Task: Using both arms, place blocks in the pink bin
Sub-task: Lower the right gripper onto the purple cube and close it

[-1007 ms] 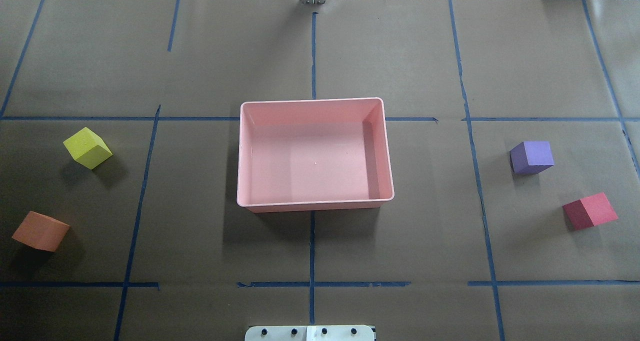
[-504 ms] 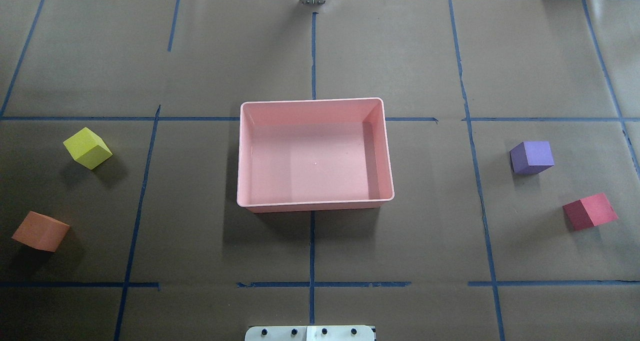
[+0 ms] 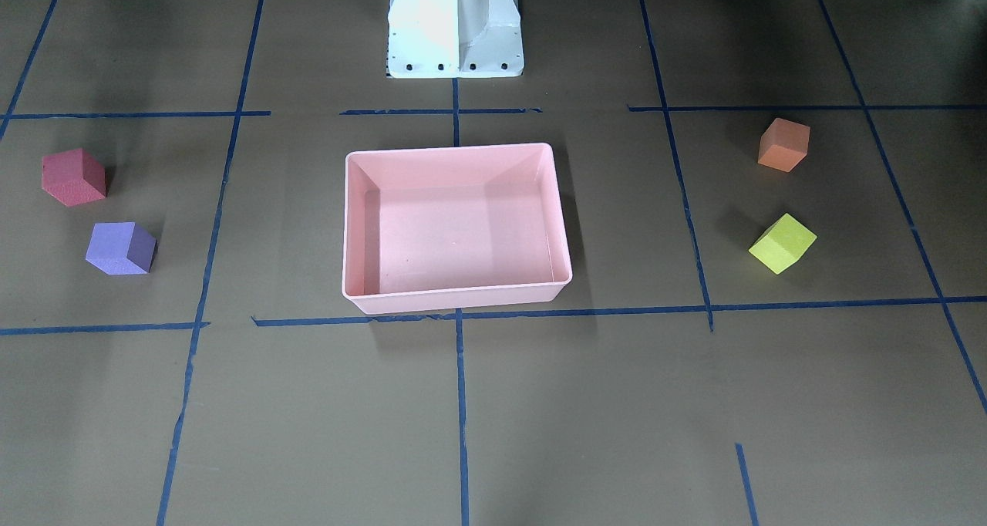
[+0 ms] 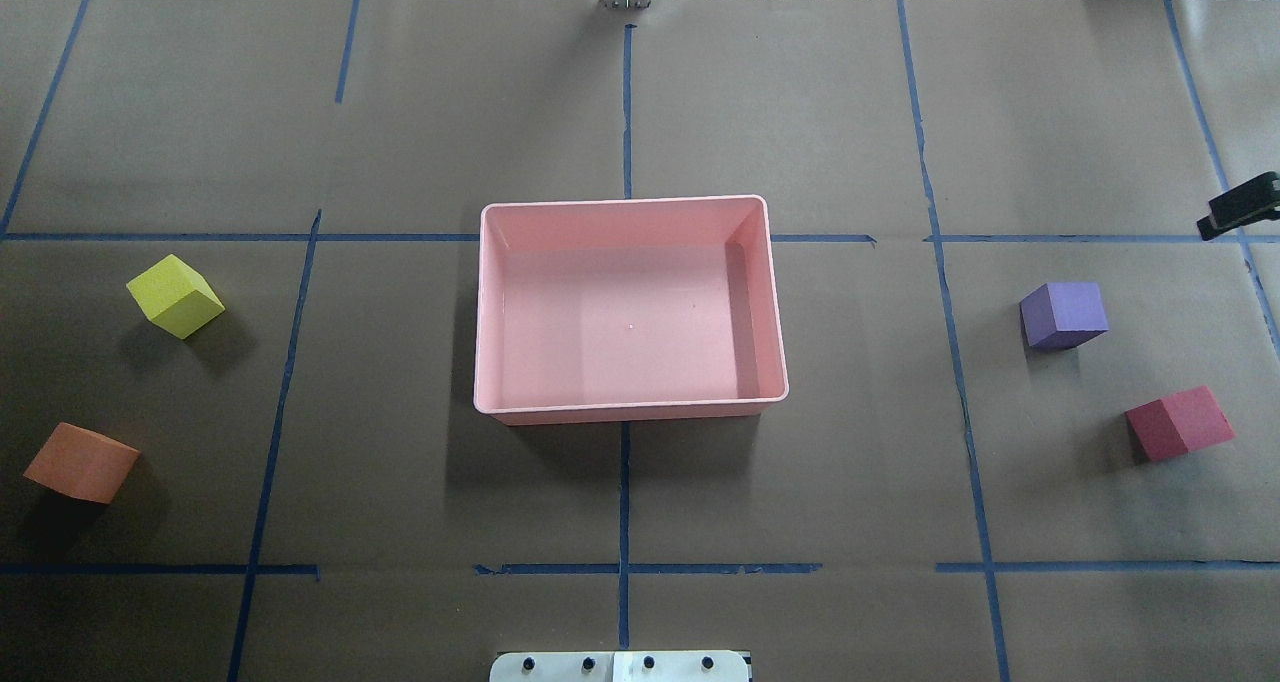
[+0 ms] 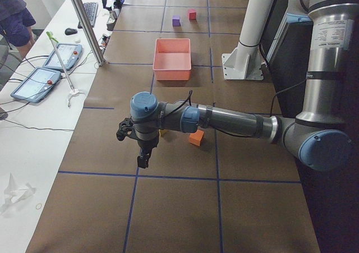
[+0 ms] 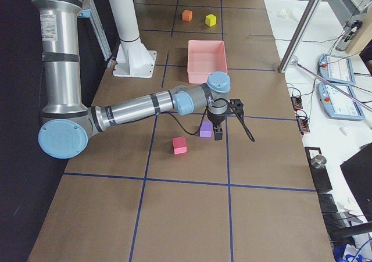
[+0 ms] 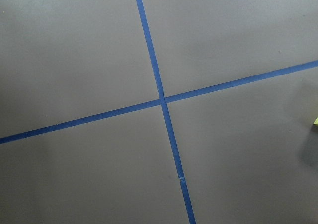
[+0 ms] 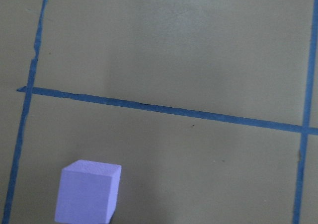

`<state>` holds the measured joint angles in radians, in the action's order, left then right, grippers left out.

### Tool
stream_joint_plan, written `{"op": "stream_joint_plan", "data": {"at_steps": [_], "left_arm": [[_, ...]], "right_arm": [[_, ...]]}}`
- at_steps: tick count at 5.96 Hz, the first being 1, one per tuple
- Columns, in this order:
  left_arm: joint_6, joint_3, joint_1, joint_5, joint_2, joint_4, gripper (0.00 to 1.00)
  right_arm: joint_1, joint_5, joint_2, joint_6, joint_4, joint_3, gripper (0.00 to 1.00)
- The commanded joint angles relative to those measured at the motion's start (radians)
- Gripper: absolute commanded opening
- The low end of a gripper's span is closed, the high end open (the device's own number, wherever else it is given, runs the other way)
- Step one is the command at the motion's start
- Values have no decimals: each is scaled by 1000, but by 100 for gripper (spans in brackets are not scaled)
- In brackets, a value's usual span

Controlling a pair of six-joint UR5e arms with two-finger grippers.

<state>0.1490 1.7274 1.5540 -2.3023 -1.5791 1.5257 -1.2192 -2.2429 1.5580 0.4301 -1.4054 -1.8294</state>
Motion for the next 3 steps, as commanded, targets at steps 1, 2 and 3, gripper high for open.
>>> {"op": "stream_joint_plan", "data": {"at_steps": [1, 2, 3], "left_arm": [[1, 7, 0, 0, -1, 1, 100], [1, 9, 0, 0, -1, 1, 100], [1, 11, 0, 0, -1, 1, 100]], "right_arm": [[165, 95, 5, 276, 171, 13, 100], [249, 174, 10, 350, 201, 15, 100], [295, 201, 10, 366, 203, 28, 100]]}}
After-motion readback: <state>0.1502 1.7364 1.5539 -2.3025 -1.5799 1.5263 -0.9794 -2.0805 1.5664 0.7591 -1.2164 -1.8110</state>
